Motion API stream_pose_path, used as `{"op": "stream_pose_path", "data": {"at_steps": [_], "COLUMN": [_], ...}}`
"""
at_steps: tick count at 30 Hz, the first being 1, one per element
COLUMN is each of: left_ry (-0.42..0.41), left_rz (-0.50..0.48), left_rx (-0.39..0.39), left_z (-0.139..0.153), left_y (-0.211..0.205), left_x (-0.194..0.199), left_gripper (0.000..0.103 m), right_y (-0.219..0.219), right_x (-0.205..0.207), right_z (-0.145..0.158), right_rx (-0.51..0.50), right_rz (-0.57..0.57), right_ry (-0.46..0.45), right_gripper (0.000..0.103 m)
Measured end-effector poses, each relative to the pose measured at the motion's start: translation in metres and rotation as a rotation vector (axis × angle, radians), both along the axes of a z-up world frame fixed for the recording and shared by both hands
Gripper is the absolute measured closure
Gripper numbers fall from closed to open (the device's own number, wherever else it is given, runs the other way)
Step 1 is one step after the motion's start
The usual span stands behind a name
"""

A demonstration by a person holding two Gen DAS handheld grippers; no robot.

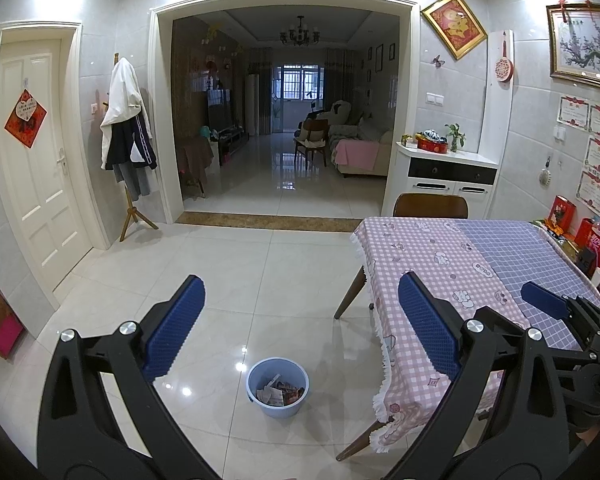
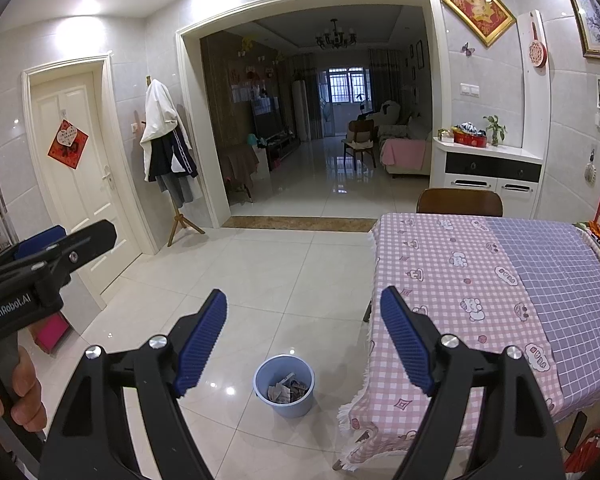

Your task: Collect trash

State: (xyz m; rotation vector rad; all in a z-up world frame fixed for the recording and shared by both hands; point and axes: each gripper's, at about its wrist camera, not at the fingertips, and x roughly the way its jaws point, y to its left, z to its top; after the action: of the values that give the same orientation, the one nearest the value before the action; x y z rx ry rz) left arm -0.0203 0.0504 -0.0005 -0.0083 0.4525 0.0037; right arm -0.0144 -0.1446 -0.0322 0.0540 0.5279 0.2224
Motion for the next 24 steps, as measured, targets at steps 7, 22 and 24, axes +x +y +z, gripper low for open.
{"op": "stream_pose_path", "data": {"at_steps": [7, 22, 24], "left_ry": [0.004, 0.009, 0.010], "left_rz": [-0.002, -0.002, -0.003], "left_rx": [-0.004, -0.005, -0.007], "left_z": [-0.0053, -0.0062, -0.0065], "left_y": [0.0006, 0.0044, 0.0044], "left_x": [-0.0002, 0.0018, 0.0013], "left_gripper": [0.008, 0.008, 0.008], "right_y": [0.0001, 0.0000, -0.0001], "right_x": [0.0023, 0.0029, 0.0035], "right_z": [-0.0047, -0.0065, -0.0055], "right_rx": [0.002, 0.001, 0.001], "right_rz": [-0.002, -0.002, -0.002], "right_ry": [0.006, 0.011, 0.011], "right_gripper": [0.025, 0.025, 0.025]}}
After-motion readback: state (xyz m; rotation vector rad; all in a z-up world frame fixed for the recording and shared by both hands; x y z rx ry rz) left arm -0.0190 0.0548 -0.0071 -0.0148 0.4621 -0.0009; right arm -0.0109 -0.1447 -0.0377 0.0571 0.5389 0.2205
